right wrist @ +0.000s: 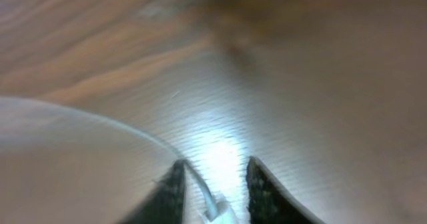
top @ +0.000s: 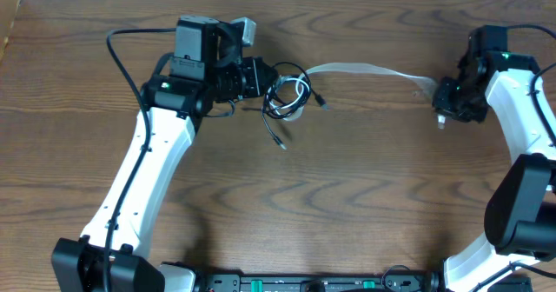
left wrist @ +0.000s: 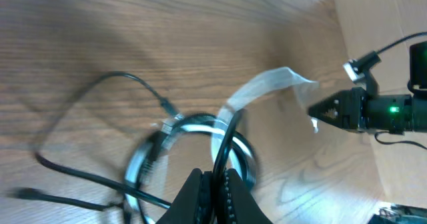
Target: Untangle cables
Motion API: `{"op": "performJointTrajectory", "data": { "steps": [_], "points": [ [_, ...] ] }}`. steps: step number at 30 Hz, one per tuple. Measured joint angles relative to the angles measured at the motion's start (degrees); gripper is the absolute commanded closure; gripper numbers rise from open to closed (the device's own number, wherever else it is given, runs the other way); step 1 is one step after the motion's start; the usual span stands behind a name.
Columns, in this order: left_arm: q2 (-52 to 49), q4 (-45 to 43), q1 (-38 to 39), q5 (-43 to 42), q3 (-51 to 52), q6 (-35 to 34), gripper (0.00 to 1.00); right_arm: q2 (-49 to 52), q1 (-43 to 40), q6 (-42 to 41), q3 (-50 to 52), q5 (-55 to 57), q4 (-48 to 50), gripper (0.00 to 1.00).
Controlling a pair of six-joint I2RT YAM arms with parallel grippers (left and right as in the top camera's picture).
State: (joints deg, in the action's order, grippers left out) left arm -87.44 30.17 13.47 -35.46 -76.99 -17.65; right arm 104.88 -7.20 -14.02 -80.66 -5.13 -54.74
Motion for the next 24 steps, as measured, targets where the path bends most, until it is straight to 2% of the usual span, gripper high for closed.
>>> {"op": "performJointTrajectory", "data": {
  "steps": [1,4,12,18,24],
  "points": [
    [0.0,-0.13,0.66,0.0,0.02,-0.15,0.93,-0.17,-0.02,3.21,0.0,-3.52,0.48,0.44],
    [0.0,-1.25,3.69,-0.04,0.02,-1.07,0.92,-2.14,0.26,10.1,0.0,-14.34,1.73,0.34],
    [0.0,-6.32,7.85,-0.5,0.02,-7.04,0.93,-14.03,1.99,16.15,-1.4,-29.9,4.76,0.32],
    [0.0,-6.58,7.85,-0.61,0.02,-11.63,0.92,-14.53,6.88,14.21,-1.9,-35.36,5.33,0.37],
    [0.0,-6.6,7.85,-0.61,0.02,-13.92,0.93,-12.41,13.99,3.54,-1.9,-36.06,9.79,0.41]
  ]
}}
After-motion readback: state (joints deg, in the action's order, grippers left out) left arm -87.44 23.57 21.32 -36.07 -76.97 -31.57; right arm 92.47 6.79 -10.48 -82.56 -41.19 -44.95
